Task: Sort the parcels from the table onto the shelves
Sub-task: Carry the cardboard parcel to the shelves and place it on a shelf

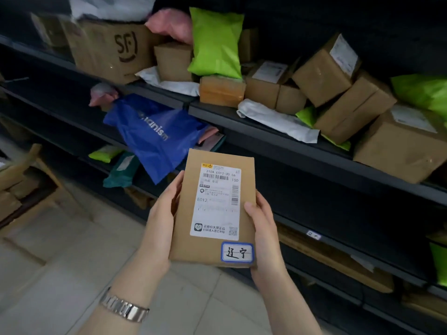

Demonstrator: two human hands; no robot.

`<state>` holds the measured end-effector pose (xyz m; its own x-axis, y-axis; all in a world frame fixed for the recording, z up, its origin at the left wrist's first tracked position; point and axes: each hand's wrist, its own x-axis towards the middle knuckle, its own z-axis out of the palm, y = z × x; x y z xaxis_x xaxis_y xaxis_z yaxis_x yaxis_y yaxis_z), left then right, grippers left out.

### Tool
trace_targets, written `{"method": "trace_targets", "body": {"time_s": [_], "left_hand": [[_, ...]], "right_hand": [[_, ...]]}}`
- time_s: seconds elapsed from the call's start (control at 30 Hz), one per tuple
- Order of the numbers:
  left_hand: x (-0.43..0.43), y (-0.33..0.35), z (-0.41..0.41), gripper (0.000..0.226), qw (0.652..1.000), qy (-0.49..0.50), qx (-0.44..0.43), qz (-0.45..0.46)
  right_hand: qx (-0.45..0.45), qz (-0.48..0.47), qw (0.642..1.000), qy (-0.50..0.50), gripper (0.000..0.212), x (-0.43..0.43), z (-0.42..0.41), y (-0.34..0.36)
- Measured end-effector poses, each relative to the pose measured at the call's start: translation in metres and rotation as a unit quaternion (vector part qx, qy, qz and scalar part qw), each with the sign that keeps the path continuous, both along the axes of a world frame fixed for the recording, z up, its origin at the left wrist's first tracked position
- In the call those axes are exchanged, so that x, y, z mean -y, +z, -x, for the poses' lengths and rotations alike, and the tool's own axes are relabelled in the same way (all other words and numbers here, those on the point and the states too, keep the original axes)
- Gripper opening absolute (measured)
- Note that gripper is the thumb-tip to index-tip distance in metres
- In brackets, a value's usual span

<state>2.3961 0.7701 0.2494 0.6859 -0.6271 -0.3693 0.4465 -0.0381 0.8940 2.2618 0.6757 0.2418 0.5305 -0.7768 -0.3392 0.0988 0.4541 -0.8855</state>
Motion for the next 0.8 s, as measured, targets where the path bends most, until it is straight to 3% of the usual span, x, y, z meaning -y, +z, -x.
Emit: {"method": "trace_targets", "body": {"time_s": [0.13, 0.4, 0.53, 0.6, 0.7, 0.8], "left_hand": [[0.027, -0.015, -0.039, 0.027, 0.999, -0.007, 0.035, 0.006], [0.117, -0.076, -0.057, 0.008, 0.984, -0.133, 0.029, -0.118], [0.181, -0.117, -0.065, 0.022, 0.974, -0.180, -0.010, -0.135], [0.207, -0.125, -0.071, 0.047, 0.963, -0.227, -0.012, -0.144], [0.246, -0.139, -0.085, 0.061, 0.960, -0.245, -0.008, -0.137], [0.274, -0.147, -0.097, 0.068, 0.957, -0.252, -0.014, -0.142]], "right_hand": [[-0.023, 0.001, 0.997, -0.068, 0.031, 0.009, -0.027, -0.013], [-0.067, -0.087, 0.982, -0.152, 0.019, 0.077, -0.035, -0.073], [-0.082, -0.105, 0.975, -0.179, 0.030, 0.139, -0.042, -0.105], [-0.108, -0.111, 0.974, -0.165, 0.039, 0.170, -0.049, -0.116], [-0.148, -0.084, 0.972, -0.164, 0.062, 0.237, -0.051, -0.192], [-0.153, -0.107, 0.972, -0.145, 0.047, 0.255, -0.071, -0.178]]}}
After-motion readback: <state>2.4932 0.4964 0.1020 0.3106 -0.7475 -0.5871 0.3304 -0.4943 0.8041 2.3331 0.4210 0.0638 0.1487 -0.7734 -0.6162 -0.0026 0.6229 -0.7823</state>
